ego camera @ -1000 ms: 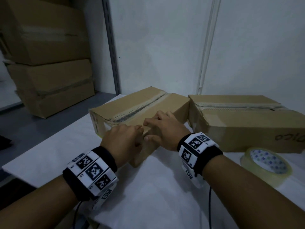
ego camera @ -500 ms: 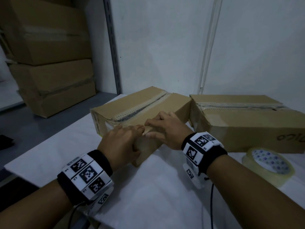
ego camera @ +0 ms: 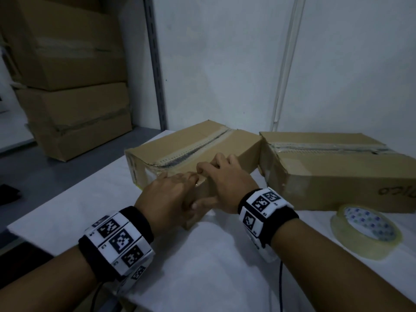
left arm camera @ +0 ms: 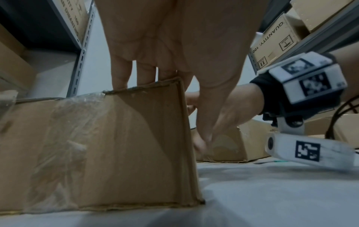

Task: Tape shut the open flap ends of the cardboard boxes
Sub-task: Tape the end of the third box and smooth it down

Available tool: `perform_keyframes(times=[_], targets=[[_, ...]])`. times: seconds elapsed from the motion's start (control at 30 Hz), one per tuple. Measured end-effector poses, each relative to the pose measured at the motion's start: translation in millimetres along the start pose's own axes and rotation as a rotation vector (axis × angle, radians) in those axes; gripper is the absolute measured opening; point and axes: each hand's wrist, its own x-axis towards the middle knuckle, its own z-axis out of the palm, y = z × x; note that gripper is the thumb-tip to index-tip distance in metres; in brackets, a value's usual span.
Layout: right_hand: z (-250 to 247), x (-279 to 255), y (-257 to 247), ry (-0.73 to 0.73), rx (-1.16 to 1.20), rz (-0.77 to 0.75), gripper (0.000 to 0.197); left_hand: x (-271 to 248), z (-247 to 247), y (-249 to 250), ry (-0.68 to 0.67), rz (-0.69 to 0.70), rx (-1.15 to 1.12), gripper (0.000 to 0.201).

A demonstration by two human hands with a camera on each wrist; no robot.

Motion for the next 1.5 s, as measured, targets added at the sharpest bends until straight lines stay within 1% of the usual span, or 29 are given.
perform_keyframes(times=[0.1, 0.17, 0.27, 0.4, 0.47, 0.6, 0.7, 0.8, 0.87, 0.97, 1.1, 1.23, 1.33, 1.4, 1.5], targets=[[-2.4, -0.7, 2.2, -0.003, 0.053, 0.011, 0.068, -0.7, 1.0, -3.4, -0.043, 0.023, 0.013, 0.077], [-2.6, -0.8, 2.9, -0.004, 0.091, 0.022, 0.064, -0.6, 1.2, -3.6, -0.047, 0.026, 0.021, 0.081], [-0.5, -0.4, -0.6, -0.008, 0.043, 0.023, 0.066, 0.8, 1.8, -3.6, -0.037, 0.022, 0.019, 0.075], [0.2, -1.5, -5.6, 0.016, -0.044, 0.047, 0.071, 1.4, 0.9, -3.9, -0.026, 0.04, 0.002, 0.06], [-1.8, -0.9, -6.6, 0.006, -0.057, 0.059, 0.075, 1.5, 0.6, -3.7, -0.018, 0.041, 0.013, 0.059], [-0.8, -0.6, -10.8, 0.001, -0.097, 0.079, 0.08, 1.9, 2.1, -3.4, -0.03, 0.038, 0.036, 0.065], [1.0, 0.7, -11.5, 0.011, -0.085, 0.077, 0.074, 1.8, 1.2, -5.3, -0.018, 0.048, 0.037, 0.057], [-3.8, 1.4, -2.7, -0.011, 0.062, 0.035, 0.069, 2.1, -3.1, -2.8, -0.006, 0.059, 0.035, 0.045], [-8.4, 1.4, 5.2, -0.024, 0.149, 0.019, 0.059, 1.2, -2.9, 1.3, 0.022, 0.031, 0.048, 0.039], [-12.5, 0.7, 14.8, -0.025, 0.224, -0.008, 0.046, 0.7, -1.1, 4.2, 0.076, 0.007, 0.058, 0.041], [-10.7, -0.3, 18.6, -0.007, 0.252, -0.019, 0.04, 2.8, -2.3, 3.8, 0.115, 0.023, 0.033, 0.033], [-5.0, -4.8, 14.5, 0.018, 0.215, -0.027, 0.04, 4.0, -2.2, 1.4, 0.12, 0.021, 0.045, 0.04], [-7.5, -3.2, 13.0, 0.008, 0.193, -0.014, 0.041, 9.0, -1.4, -0.2, 0.099, -0.028, 0.053, 0.057], [-8.7, -1.0, 9.7, -0.014, 0.11, -0.022, 0.047, 12.5, -2.0, 0.1, 0.101, -0.048, 0.084, 0.066], [-6.1, -1.2, 2.8, -0.005, 0.024, -0.004, 0.053, 14.6, -2.5, -0.8, 0.088, -0.094, 0.07, 0.07]])
